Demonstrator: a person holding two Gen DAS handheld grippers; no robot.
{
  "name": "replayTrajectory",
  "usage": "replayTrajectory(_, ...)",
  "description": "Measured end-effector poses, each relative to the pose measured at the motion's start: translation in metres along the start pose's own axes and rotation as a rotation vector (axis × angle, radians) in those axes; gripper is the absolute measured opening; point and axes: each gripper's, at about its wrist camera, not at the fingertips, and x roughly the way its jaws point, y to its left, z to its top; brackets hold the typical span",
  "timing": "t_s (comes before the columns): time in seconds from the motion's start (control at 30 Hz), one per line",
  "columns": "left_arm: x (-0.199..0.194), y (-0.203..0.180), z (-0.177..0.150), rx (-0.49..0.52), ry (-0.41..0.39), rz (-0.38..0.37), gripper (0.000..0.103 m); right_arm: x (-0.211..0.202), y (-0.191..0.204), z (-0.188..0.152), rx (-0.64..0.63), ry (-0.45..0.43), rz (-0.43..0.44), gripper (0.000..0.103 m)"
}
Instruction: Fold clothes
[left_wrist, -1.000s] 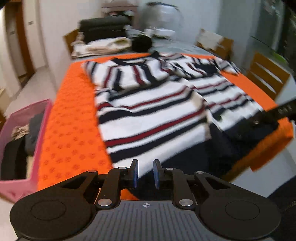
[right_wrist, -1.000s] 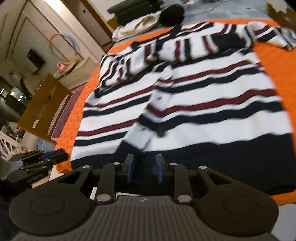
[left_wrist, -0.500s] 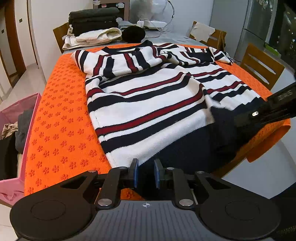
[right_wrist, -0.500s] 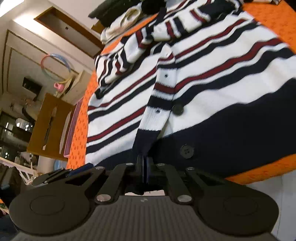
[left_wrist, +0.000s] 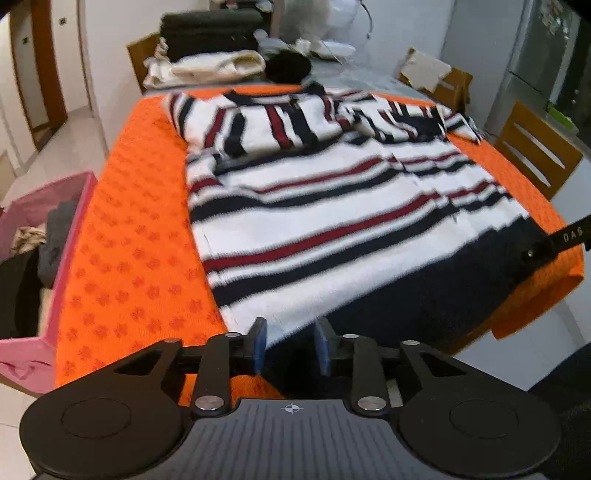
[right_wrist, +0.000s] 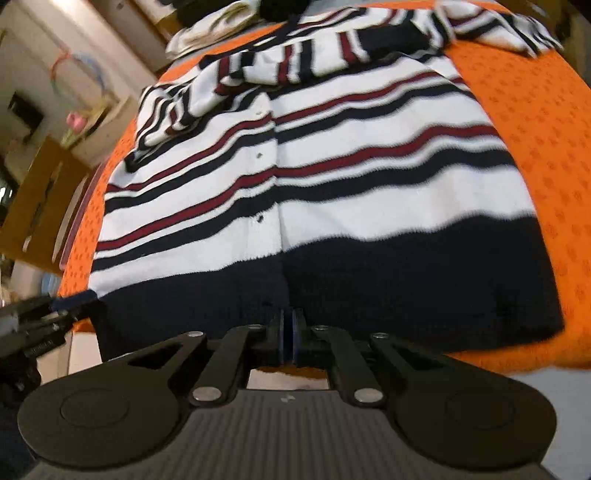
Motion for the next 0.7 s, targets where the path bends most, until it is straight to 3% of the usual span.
replayTrajectory(0.17,-0.013,-0.01,0.034,-0.007,-0.077,0.087,0.057,-0.023,-0.012,0.038,-0.1,-0.008,0.017,0.029)
replayTrajectory(0.4,0.014,-0.05,0.103,0.056,-0.168,0.166,0.069,-0.037,-0.063,0.1,-0.153,-0.044,0.013,0.031)
replayTrajectory(0.7,0.074,-0.114,0.171,0.166,-0.199,0.125,0.073,-0.033,-0.128,0.145,-0.118,-0.097,0.004,0.035)
